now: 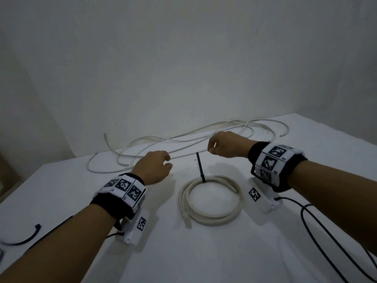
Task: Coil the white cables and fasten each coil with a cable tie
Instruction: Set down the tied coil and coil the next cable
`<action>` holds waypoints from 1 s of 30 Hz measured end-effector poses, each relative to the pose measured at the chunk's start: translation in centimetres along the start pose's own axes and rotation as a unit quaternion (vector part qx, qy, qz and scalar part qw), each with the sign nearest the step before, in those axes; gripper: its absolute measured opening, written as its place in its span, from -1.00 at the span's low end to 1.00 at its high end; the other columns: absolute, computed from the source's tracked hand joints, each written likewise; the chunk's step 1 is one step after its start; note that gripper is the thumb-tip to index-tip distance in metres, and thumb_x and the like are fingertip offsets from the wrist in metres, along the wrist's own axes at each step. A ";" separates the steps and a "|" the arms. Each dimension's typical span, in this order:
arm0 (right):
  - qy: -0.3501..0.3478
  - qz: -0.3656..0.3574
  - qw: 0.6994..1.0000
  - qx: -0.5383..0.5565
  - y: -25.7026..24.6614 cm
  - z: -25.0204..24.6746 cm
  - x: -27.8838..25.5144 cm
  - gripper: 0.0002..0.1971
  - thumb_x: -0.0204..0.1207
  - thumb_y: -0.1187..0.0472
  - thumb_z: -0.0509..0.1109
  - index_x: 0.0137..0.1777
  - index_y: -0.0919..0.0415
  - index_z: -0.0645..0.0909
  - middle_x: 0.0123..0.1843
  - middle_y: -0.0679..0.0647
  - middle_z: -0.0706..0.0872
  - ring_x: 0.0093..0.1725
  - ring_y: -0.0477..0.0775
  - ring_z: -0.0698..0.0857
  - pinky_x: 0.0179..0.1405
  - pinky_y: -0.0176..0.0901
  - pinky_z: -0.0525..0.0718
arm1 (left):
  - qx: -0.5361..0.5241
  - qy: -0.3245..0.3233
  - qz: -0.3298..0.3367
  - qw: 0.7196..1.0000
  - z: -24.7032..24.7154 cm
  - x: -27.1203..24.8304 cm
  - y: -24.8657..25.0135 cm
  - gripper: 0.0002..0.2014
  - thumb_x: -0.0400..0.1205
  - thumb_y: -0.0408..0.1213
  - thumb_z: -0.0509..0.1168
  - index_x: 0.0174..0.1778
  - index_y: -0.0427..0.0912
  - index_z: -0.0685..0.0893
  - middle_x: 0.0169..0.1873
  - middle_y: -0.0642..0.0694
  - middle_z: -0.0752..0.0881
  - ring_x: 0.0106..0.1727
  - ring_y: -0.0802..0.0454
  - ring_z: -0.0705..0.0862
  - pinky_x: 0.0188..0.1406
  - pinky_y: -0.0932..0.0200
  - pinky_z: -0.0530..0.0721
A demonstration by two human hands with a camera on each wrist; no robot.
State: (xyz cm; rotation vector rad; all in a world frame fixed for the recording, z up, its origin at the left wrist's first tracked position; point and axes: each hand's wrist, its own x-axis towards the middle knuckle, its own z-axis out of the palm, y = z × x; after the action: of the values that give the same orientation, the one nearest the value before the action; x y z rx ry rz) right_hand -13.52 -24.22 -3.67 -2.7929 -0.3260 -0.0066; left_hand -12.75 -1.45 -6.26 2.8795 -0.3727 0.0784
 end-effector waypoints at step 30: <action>-0.016 0.002 0.988 -0.155 3.7 4.1 7.6 -0.70 0.63 0.05 0.24 0.28 0.15 0.49 0.24 0.12 0.61 0.18 0.16 0.60 -0.02 -0.09 0.49 | 0.079 -0.052 0.011 0.995 3.4 5.9 -0.5 -0.82 0.66 -0.20 0.23 0.02 -0.21 0.66 0.02 -0.17 0.70 -0.04 -0.11 0.66 -0.13 0.12 0.57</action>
State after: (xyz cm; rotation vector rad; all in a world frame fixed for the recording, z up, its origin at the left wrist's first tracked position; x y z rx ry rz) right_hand -5.39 -24.64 -8.38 -3.1052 -0.3541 -0.0140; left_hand -6.85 -3.27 -9.15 3.0438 -0.4354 -0.0412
